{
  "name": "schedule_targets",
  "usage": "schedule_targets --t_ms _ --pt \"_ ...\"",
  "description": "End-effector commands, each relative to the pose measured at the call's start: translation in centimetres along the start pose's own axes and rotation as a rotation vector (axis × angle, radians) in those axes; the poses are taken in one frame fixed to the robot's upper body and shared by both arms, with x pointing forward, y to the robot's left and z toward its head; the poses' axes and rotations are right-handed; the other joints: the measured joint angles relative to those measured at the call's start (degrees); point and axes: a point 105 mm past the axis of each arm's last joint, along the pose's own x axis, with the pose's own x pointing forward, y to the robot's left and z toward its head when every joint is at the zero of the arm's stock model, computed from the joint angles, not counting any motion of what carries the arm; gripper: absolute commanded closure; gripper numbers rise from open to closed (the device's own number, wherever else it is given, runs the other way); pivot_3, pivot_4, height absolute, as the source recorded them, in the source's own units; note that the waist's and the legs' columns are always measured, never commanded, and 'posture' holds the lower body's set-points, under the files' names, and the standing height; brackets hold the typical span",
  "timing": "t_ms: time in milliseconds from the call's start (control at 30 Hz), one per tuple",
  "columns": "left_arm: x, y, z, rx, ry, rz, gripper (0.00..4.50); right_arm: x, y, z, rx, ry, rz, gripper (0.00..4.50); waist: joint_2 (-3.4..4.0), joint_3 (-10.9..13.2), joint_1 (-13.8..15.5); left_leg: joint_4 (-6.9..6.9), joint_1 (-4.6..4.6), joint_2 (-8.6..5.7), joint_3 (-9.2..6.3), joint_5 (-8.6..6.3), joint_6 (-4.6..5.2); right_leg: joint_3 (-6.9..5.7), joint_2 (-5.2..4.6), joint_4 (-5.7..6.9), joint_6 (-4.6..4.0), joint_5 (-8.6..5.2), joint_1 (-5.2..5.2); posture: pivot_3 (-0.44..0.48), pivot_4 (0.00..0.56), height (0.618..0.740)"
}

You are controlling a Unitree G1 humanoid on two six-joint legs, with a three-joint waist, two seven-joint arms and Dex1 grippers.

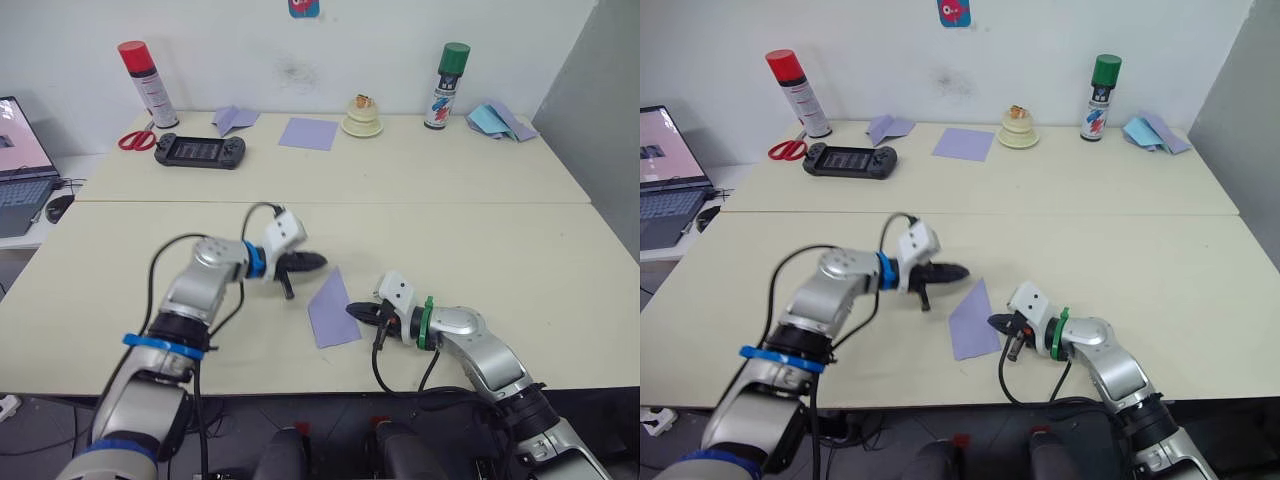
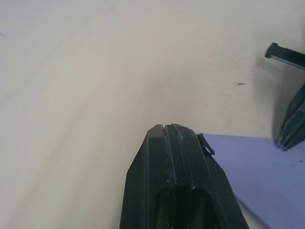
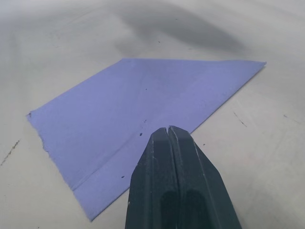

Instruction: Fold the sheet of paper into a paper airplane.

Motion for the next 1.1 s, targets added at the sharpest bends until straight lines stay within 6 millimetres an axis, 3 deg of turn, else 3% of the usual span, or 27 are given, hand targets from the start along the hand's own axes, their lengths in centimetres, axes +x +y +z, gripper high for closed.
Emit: schedule_targets --t_ms 33,233,400,667,1067,1100 --pt "-0.7 0.0 -0.8 0.117 0.022 -0.05 4.49 -1.3 -0.4 1.0 0.034 -0.053 -0.018 4.5 0.02 0.0 0.0 0.0 -0.01 -0.01 0.01 0.0 0.0 0.01 0.0 -0.01 0.0 0.0 0.0 0.0 0.15 0.74" --pt "-0.7 0.1 -1.4 0.221 0.019 -0.104 2.87 -3.6 0.0 4.8 0.121 -0.174 -0.002 4.5 -0.14 0.5 0.2 0.06 -0.2 -0.07 -0.01 0.0 0.0 0.0 -0.11 -0.02 -0.05 0.03 -0.1 0.0 0.15 0.74" --pt "0.5 -0.6 -1.1 0.381 -0.006 -0.162 1.34 -4.7 0.6 5.1 0.102 -0.132 -0.016 4.5 -0.18 0.5 0.3 0.06 -0.3 -0.03 -0.15 0.0 0.0 -0.15 -0.09 -0.02 -0.02 0.01 -0.14 0.0 0.15 0.74" --pt "2.5 -1.8 -0.4 0.554 -0.011 -0.273 1.34 -4.4 0.1 5.2 0.111 -0.135 -0.066 4.5 -0.2 0.5 0.2 0.2 -1.0 -0.08 -0.01 0.02 0.02 -0.04 -0.03 0.15 -0.16 0.21 -0.9 0.0 0.15 0.74" --pt "3.4 -3.3 -0.6 0.678 0.002 -0.413 1.34 -4.8 -0.4 4.6 0.098 -0.12 -0.114 4.5 -0.22 0.5 0.1 0.18 -1.02 -0.13 0.04 0.02 0.02 -0.04 0.06 0.12 -0.19 0.24 -0.91 0.0 0.15 0.74" --pt "3.4 -3.4 -0.6 0.684 0.002 -0.422 1.52 -4.8 -0.4 4.4 0.099 -0.118 -0.115 4.5 -0.22 0.5 0.1 0.18 -1.02 -0.14 0.04 0.02 0.02 -0.03 0.06 0.12 -0.19 0.24 -0.91 0.0 0.15 0.74"
